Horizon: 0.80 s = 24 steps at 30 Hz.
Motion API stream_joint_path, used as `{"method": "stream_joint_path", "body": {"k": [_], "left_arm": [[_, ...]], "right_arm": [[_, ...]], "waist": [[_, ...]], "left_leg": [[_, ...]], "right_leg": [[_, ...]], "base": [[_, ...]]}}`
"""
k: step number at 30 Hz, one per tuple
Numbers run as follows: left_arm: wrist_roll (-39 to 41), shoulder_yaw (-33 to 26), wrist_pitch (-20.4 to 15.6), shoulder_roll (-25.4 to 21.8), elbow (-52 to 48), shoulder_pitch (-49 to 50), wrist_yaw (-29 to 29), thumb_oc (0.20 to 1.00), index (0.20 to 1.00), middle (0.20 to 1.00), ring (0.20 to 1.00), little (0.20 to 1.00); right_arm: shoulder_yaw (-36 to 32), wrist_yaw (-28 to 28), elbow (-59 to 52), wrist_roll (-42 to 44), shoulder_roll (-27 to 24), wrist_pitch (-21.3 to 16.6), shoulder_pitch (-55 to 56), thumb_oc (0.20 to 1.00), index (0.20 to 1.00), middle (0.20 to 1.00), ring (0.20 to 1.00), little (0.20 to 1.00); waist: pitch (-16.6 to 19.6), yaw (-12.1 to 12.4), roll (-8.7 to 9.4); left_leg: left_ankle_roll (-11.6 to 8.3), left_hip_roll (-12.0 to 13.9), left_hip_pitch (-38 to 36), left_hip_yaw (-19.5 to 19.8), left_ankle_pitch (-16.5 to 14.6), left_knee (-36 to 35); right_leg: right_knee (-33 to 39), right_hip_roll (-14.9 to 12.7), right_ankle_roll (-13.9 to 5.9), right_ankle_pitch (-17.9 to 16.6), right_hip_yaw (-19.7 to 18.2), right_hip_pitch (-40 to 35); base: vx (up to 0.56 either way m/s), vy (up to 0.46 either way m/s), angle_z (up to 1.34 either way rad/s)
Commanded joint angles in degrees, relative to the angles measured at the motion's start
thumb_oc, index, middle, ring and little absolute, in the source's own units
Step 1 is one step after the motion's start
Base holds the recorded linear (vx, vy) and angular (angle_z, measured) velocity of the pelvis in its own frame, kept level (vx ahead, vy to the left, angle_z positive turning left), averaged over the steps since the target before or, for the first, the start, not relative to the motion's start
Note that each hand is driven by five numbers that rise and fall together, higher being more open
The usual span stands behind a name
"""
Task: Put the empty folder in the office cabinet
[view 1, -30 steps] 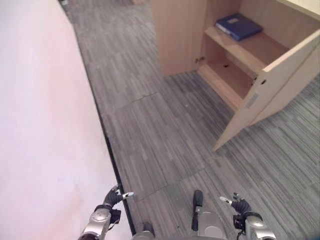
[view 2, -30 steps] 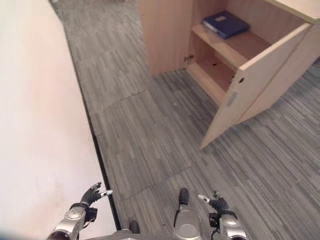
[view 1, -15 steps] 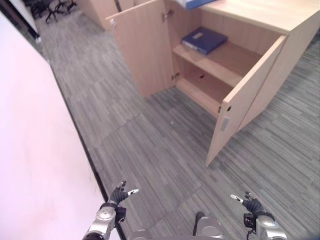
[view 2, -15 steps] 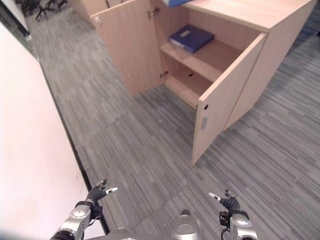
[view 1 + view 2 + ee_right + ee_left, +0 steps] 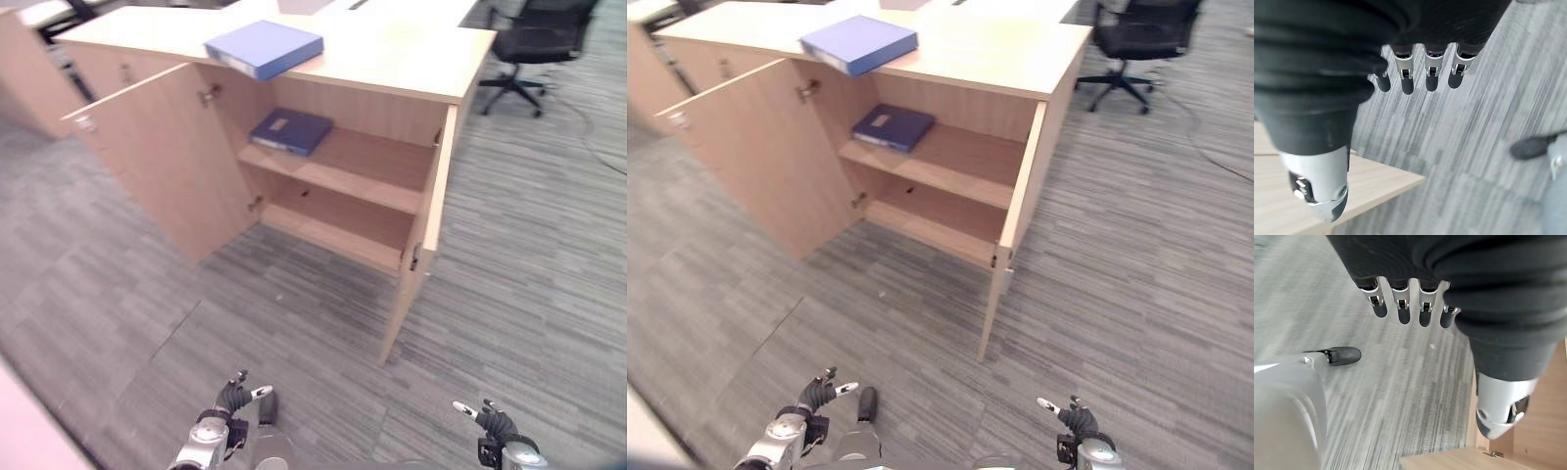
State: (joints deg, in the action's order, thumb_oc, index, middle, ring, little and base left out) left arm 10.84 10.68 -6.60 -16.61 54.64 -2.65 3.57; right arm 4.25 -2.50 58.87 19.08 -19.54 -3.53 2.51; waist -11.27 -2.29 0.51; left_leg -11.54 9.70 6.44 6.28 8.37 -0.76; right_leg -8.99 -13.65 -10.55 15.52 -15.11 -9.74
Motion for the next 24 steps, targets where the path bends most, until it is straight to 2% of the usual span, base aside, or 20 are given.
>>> {"method": "stream_joint_path", "body": {"k": [1,3,4,5,6,7,8,9,10,11,12,14,15,16,17,18,19,20,21,24], "left_arm": [[0.43,-0.97,-2.15,0.29,-1.90,0.37,0.32,1.000,1.000,1.000,1.000,1.000],[-1.49,0.68,-2.38,-0.11,-0.84,-0.25,-0.30,1.000,1.000,1.000,1.000,1.000],[-1.50,0.74,-2.44,-0.12,-0.77,-0.26,-0.30,1.000,1.000,1.000,1.000,1.000],[-2.74,2.15,-2.56,-1.37,-0.87,-1.94,-0.58,1.000,1.000,1.000,1.000,1.000],[-2.80,2.47,-2.48,-1.82,-1.43,-2.49,-0.71,1.000,1.000,1.000,1.000,1.000],[-2.78,2.83,-2.64,-2.41,-1.92,-3.14,-0.50,1.000,1.000,1.000,1.000,1.000],[-2.77,3.08,-2.51,-3.06,-2.73,-3.76,-0.33,1.000,1.000,1.000,1.000,1.000],[-2.76,3.06,-2.49,-3.08,-2.73,-3.81,-0.34,1.000,1.000,1.000,1.000,1.000],[-2.59,3.35,-2.60,-3.98,-3.33,-4.41,-0.31,1.000,1.000,1.000,1.000,1.000],[-2.63,3.55,-2.50,-4.44,-4.11,-4.46,-0.34,1.000,1.000,1.000,1.000,1.000],[-2.38,3.66,-2.33,-4.69,-4.93,-4.47,-0.80,1.000,1.000,1.000,1.000,1.000],[-2.12,2.80,-2.04,-4.62,-5.34,-4.01,-0.94,1.000,1.000,1.000,1.000,1.000],[-2.13,2.77,-2.03,-4.62,-5.35,-4.02,-0.95,1.000,1.000,1.000,1.000,1.000],[-2.06,1.89,-1.63,-4.68,-5.37,-3.57,-0.91,1.000,1.000,1.000,1.000,1.000],[-1.95,1.33,-1.24,-4.46,-5.59,-3.33,-0.80,1.000,1.000,1.000,1.000,1.000],[-1.96,1.32,-1.21,-4.50,-5.63,-3.28,-0.80,1.000,1.000,1.000,1.000,1.000],[-1.90,1.12,-1.37,-4.13,-6.30,-2.71,-1.03,1.000,1.000,1.000,1.000,1.000],[-2.00,1.20,-1.43,-3.53,-6.17,-2.80,-1.27,1.000,1.000,1.000,1.000,1.000],[-1.61,0.82,-1.71,-2.28,-5.49,-2.52,-1.30,1.000,1.000,1.000,1.000,1.000],[-0.86,0.68,-1.87,-1.13,-5.03,-2.70,-0.96,1.000,1.000,1.000,1.000,1.000]], "right_arm": [[-1.90,0.50,0.11,0.52,-4.19,-1.35,-2.39,1.000,1.000,1.000,1.000,1.000],[-3.74,0.89,0.91,1.68,-3.66,-1.47,-1.40,1.000,1.000,1.000,1.000,1.000],[-3.79,0.89,0.85,1.68,-3.63,-1.45,-1.31,1.000,1.000,1.000,1.000,1.000],[-4.62,1.50,0.70,2.47,-2.66,-1.52,-0.76,1.000,1.000,1.000,1.000,1.000],[-5.06,1.56,0.73,2.77,-1.94,-1.25,-0.68,1.000,1.000,1.000,1.000,1.000],[-5.42,1.42,0.56,3.70,-1.44,-1.59,-0.73,1.000,1.000,1.000,1.000,1.000],[-5.39,1.14,0.22,4.02,-1.00,-1.52,-1.50,1.000,1.000,1.000,1.000,1.000],[-5.40,1.13,0.22,4.01,-0.98,-1.51,-1.56,1.000,1.000,1.000,1.000,1.000],[-4.92,0.94,-0.12,4.24,-0.76,-1.71,-2.42,1.000,1.000,1.000,1.000,1.000],[-4.53,0.85,-0.57,4.24,-0.25,-1.74,-2.75,1.000,1.000,1.000,1.000,1.000],[-3.12,0.81,-1.08,4.39,0.51,-2.13,-3.54,1.000,1.000,1.000,1.000,1.000],[-2.36,0.82,-1.38,4.50,0.97,-2.53,-3.88,1.000,1.000,1.000,1.000,1.000],[-2.35,0.82,-1.37,4.50,0.97,-2.54,-3.92,1.000,1.000,1.000,1.000,1.000],[-0.71,0.67,-1.90,3.89,1.69,-2.99,-4.53,1.000,1.000,1.000,1.000,1.000],[0.48,0.68,-1.94,3.09,2.29,-2.97,-4.62,1.000,1.000,1.000,1.000,1.000],[0.49,0.66,-1.95,3.07,2.33,-2.96,-4.60,1.000,1.000,1.000,1.000,1.000],[1.12,0.55,-1.76,2.27,2.25,-2.73,-4.60,1.000,1.000,1.000,1.000,1.000],[1.61,0.40,-1.67,1.87,2.00,-2.79,-4.50,1.000,1.000,1.000,1.000,1.000],[2.05,0.72,-0.88,1.71,1.57,-2.66,-4.41,1.000,1.000,1.000,1.000,1.000],[2.29,0.74,-0.37,1.62,0.73,-2.23,-4.57,1.000,1.000,1.000,1.000,1.000]], "waist": [[0.94,1.84,-4.51],[2.33,0.37,-4.28],[2.40,0.42,-4.03],[3.33,-0.90,-3.05],[3.79,-1.00,-2.36],[3.47,-1.45,-2.06],[2.72,-1.68,-1.89],[2.81,-1.49,-1.96],[2.05,-1.12,-2.28],[1.54,-0.97,-2.71],[0.43,-0.99,-3.32],[-0.36,-0.78,-3.57],[-0.35,-0.69,-3.64],[-1.21,0.21,-3.57],[-1.22,1.48,-2.68],[-1.34,1.35,-2.62],[-1.15,2.35,-2.11],[-0.77,2.59,-2.01],[-0.66,2.09,-2.28],[-1.28,1.85,-2.71]], "left_leg": [[-2.22,12.61,2.42,1.49,5.61,-2.31],[-2.89,12.09,2.89,-0.01,4.75,-1.20],[-2.80,11.78,2.85,-0.14,4.65,-1.14],[-2.79,9.84,2.02,-3.10,1.98,-0.18],[-2.27,8.73,1.39,-5.03,0.60,0.24],[-1.82,8.10,1.00,-7.05,0.11,0.45],[-1.03,6.91,-0.43,-9.21,-1.35,0.16],[-0.99,7.04,-0.25,-9.37,-1.25,0.20],[-0.20,6.70,-1.19,-11.62,-1.83,-0.25],[0.69,6.32,-1.43,-12.81,-2.23,-0.36],[3.16,4.12,-2.22,-15.70,-3.53,-0.05],[5.25,1.37,-4.25,-18.13,-4.28,-0.90],[5.21,1.50,-4.19,-18.21,-4.23,-0.88],[6.39,-0.47,-5.32,-20.41,-5.28,-1.09],[7.17,-2.10,-5.40,-23.26,-6.86,0.32],[7.16,-2.11,-5.46,-23.14,-7.00,0.50],[7.24,-3.07,-5.87,-24.52,-7.41,0.82],[7.15,-3.54,-5.63,-25.15,-7.62,1.09],[6.93,-4.22,-5.84,-25.44,-8.74,3.32],[6.86,-4.38,-4.50,-25.15,-8.59,6.65]], "right_leg": [[-3.11,2.28,0.96,3.22,-2.32,-1.28],[-0.77,-2.37,-1.60,-0.63,-3.08,-1.91],[-0.32,-2.77,-1.69,-0.77,-2.98,-2.16],[0.76,-6.33,-3.91,-8.27,-3.56,-0.82],[0.93,-7.27,-4.44,-11.53,-3.59,0.85],[0.10,-7.87,-4.45,-17.96,-4.03,2.77],[-1.84,-9.00,-4.42,-22.18,-2.48,6.07],[-1.67,-8.89,-4.43,-22.49,-2.73,6.36],[-2.88,-9.99,-3.24,-24.65,2.05,8.85],[-4.52,-10.24,-2.32,-24.43,6.77,10.64],[-8.87,-5.54,-1.36,-19.45,12.52,12.52],[-11.35,2.23,-0.59,-13.27,15.71,13.50],[-11.34,2.37,-0.52,-13.37,15.62,13.62],[-11.97,7.83,0.30,-8.75,23.22,14.80],[-9.47,9.11,2.38,-7.06,30.98,13.52],[-9.39,9.08,2.38,-6.98,31.11,13.27],[-6.17,7.75,4.26,-5.92,34.94,10.63],[-2.87,8.10,5.16,-5.14,34.74,9.25],[-0.33,9.29,5.49,-5.91,28.96,8.90],[2.34,9.16,6.02,-7.31,26.33,8.16]], "base": [[0.24,0.439,-0.71],[0.23,0.476,-0.62],[0.18,0.513,-0.08],[0.16,0.409,-0.22],[0.16,0.557,-0.33],[0.08,0.347,-0.41],[0.03,0.270,-0.57],[0.01,0.300,-0.76],[-0.03,0.328,-0.79],[-0.03,0.790,-0.65],[0.00,0.770,-0.50],[0.02,0.619,-0.64],[0.01,0.469,-0.87],[-0.02,0.402,-0.90],[-0.01,0.402,-0.88],[-0.02,0.213,-0.61],[-0.01,0.046,-0.52],[0.02,0.069,-0.60],[0.04,0.053,-0.51],[0.00,0.039,-0.31]]}}
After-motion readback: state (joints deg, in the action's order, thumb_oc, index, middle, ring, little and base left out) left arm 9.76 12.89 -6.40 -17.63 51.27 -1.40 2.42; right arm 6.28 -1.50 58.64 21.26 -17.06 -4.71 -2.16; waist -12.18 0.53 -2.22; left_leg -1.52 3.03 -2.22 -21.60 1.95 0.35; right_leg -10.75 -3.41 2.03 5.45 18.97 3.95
